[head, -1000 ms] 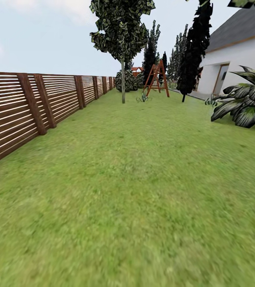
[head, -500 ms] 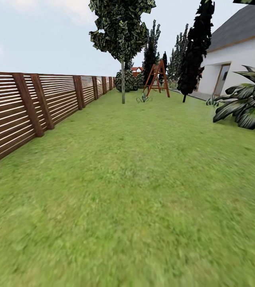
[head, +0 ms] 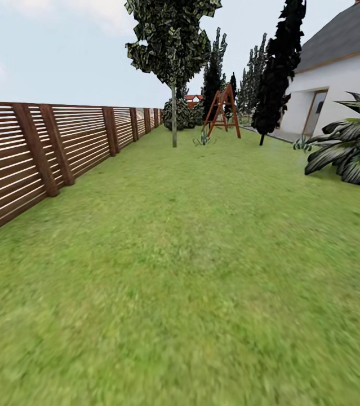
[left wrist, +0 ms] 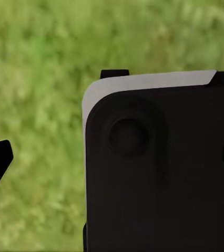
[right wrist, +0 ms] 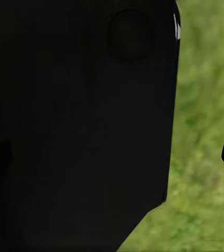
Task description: Take the three Easter eggs out of the wicker basket on the lawn in the garden, then place them on the lawn next to a single tree (choose any tree) so that all three eggs are next to the same tree and none are left in the basket.
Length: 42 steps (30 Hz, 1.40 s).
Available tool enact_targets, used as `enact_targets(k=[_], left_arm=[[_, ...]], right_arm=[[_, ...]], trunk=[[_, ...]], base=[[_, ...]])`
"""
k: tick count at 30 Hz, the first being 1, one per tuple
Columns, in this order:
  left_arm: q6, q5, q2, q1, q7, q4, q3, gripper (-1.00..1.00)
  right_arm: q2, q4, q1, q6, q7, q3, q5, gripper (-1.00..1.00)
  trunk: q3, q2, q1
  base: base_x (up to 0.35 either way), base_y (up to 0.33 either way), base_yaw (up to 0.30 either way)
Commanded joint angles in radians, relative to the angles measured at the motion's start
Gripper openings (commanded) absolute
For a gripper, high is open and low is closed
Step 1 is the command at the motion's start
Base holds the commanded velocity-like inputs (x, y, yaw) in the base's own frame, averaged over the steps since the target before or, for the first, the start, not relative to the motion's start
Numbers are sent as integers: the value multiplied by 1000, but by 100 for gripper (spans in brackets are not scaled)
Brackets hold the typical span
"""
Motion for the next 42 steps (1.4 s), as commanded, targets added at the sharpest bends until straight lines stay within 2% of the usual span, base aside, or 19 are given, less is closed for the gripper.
enact_targets(k=[1, 42], left_arm=[[-4, 0, 0, -1, 0, 1, 0, 100], [-4, -1, 0, -1, 0, 1, 0, 100]], right_arm=[[0, -1, 0, -2, -1, -2, 0, 100], [0, -1, 0, -2, -1, -2, 0, 100]], trunk=[[-1, 0, 1], [-1, 0, 1]], base=[[336, 27, 0], [336, 2, 0]])
